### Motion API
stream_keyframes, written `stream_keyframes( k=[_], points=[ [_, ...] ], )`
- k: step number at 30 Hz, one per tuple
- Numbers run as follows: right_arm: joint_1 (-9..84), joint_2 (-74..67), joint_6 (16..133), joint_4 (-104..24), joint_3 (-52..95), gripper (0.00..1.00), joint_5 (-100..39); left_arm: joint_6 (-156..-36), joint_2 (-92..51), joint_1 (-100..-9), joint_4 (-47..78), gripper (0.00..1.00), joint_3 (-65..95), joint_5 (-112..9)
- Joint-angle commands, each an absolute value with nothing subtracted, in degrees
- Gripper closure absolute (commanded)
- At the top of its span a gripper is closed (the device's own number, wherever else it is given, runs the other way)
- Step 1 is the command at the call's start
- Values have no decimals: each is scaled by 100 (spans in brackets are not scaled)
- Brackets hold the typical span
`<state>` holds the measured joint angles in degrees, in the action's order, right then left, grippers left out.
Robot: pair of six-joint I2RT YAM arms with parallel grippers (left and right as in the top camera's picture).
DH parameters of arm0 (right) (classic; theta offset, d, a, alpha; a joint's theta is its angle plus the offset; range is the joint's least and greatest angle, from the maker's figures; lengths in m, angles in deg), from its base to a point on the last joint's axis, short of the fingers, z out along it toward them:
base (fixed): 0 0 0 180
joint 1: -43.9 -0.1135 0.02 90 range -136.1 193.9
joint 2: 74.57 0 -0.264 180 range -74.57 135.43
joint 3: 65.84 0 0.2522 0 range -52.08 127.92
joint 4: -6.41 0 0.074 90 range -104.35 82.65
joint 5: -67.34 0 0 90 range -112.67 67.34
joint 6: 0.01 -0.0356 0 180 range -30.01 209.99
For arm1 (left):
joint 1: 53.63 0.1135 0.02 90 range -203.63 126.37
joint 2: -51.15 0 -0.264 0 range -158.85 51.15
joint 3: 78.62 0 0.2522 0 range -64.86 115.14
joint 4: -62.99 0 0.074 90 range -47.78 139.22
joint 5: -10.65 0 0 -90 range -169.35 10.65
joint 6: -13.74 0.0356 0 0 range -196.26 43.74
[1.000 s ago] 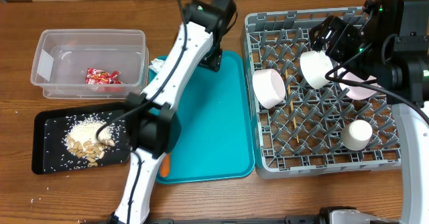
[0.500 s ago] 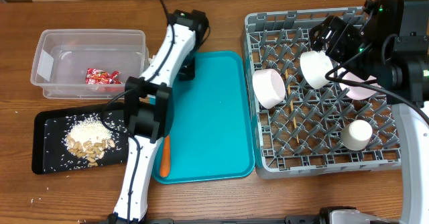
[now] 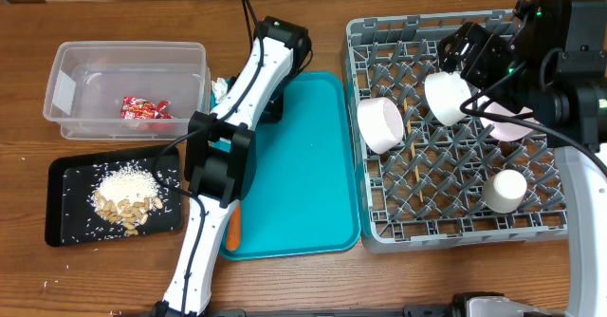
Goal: Sort waste into correct bins and load items into the dishwasher
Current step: 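Lower the left gripper onto the white tissue and grasp it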
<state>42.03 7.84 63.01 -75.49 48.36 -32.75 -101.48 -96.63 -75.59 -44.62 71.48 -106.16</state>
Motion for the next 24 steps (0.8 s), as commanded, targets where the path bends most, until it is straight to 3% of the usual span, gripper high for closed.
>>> stream_keyframes(
  k=[1, 17, 24],
  points=[
    [4227, 773, 6321, -7525, 4880, 0, -3277, -10373, -9372, -7504, -4167, 26, 7187, -10870],
    [4227, 773, 6321, -7525, 4880, 0, -3277, -10327, -9386, -6907, -2833, 21, 6896, -10924],
    [4227, 773, 6321, -7525, 4880, 0, -3277, -9387, -9386, -6606, -1920, 26, 6249, -9608]
  ],
)
